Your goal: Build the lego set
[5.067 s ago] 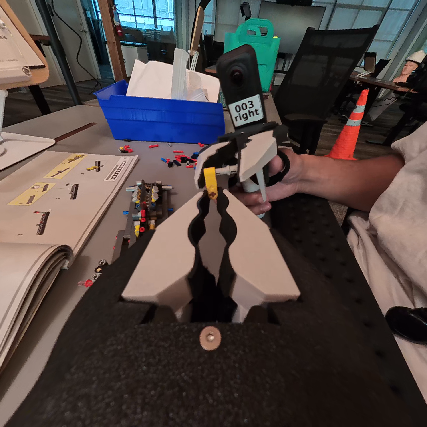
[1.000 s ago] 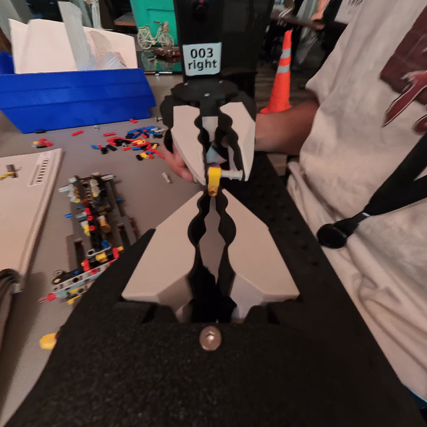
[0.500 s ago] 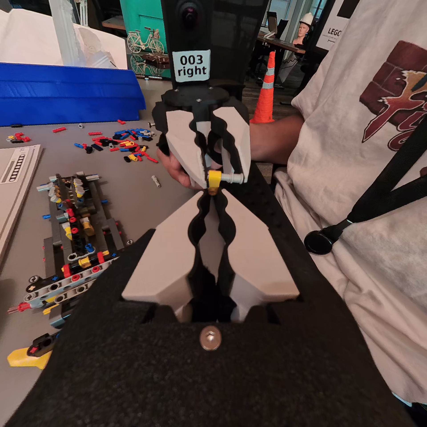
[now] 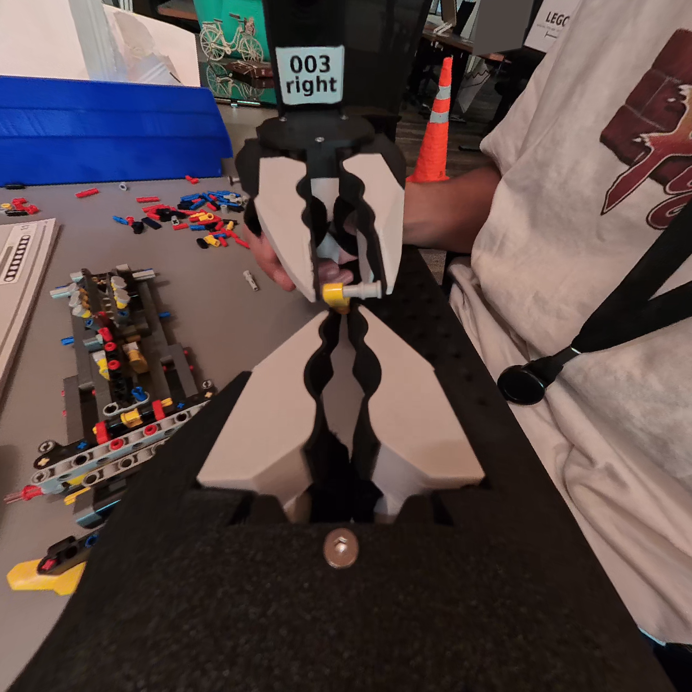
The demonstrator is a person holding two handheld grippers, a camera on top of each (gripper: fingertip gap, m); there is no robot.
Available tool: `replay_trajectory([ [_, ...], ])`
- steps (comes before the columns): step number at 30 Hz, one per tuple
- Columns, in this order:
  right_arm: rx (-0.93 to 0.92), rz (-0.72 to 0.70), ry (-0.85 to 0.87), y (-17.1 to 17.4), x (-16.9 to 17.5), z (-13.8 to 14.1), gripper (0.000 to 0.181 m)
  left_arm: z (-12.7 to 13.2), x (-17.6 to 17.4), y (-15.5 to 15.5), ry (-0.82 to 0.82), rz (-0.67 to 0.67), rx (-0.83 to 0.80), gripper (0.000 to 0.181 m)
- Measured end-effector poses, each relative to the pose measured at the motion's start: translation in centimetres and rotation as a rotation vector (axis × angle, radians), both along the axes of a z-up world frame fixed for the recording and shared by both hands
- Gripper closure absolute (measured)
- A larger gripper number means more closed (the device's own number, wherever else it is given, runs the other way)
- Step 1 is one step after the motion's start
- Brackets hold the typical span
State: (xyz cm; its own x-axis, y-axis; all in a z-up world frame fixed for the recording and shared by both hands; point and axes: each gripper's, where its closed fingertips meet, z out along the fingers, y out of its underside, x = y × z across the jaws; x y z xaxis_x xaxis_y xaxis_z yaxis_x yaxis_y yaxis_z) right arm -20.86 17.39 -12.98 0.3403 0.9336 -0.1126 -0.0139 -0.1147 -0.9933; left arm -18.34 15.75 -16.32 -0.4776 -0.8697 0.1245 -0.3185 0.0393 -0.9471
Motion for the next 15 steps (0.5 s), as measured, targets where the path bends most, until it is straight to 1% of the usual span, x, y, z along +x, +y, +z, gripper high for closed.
replay_trajectory([
  [2, 0.036, -0.009, -0.016, -0.1, -0.2, -0.1, 0.158, -0.2, 0.0, -0.2, 0.005, -0.006, 0.008, 0.178],
  [5, 0.013, -0.007, -0.008, -0.1, 0.0, -0.2, 0.159, -0.2, 0.1, -0.1, 0.003, 0.001, 0.011, 0.178],
  [10, -0.048, -0.030, -0.004, 0.5, 0.4, -0.5, 0.159, 0.1, 0.4, 1.0, -0.021, 0.060, 0.038, 0.178],
  [11, -0.056, -0.044, -0.012, 0.7, 0.5, -0.6, 0.169, 0.2, 0.3, 0.9, -0.023, 0.055, 0.033, 0.178],
  [12, -0.048, -0.049, -0.018, 0.8, 0.6, -0.7, 0.172, 0.3, 0.3, 0.9, -0.024, 0.053, 0.031, 0.178],
  [15, -0.011, -0.066, -0.026, 0.8, 0.7, -0.5, 0.172, 0.2, 0.3, 0.8, -0.020, 0.048, 0.028, 0.178],
])
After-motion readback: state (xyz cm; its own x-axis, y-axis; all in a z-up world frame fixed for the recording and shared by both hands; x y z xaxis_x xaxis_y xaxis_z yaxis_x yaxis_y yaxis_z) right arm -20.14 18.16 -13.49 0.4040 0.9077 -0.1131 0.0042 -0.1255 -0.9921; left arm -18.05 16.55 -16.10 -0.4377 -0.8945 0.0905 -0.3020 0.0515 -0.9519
